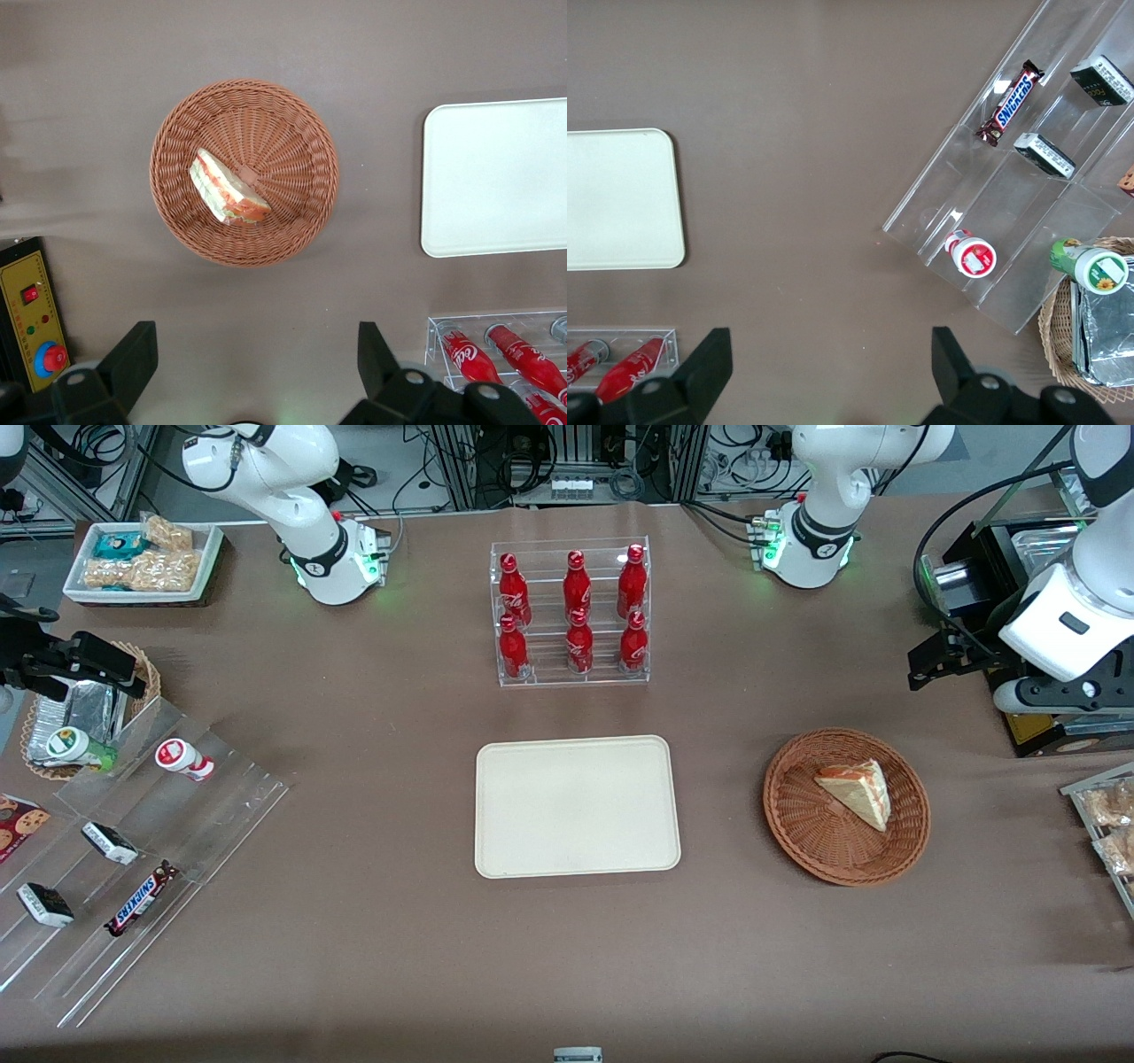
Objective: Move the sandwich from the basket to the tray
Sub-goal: 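Move the left gripper over the wicker basket above the sandwich, then lower the open left gripper and close it on the wrapped sandwich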
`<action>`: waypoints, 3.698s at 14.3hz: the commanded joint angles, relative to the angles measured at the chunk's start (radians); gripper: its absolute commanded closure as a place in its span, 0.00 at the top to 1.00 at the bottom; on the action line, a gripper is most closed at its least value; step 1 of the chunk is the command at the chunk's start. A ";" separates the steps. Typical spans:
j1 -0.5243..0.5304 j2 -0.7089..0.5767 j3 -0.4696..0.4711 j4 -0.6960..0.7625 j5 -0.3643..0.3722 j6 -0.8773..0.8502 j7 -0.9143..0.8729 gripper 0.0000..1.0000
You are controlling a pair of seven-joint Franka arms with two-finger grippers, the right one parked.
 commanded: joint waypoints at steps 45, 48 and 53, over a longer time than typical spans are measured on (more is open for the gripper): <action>0.016 0.188 0.087 -0.710 0.011 0.909 -1.077 0.05; 0.011 0.163 0.081 -0.673 0.008 0.845 -1.066 0.03; -0.053 0.269 -0.023 -0.339 -0.042 0.600 -1.045 0.02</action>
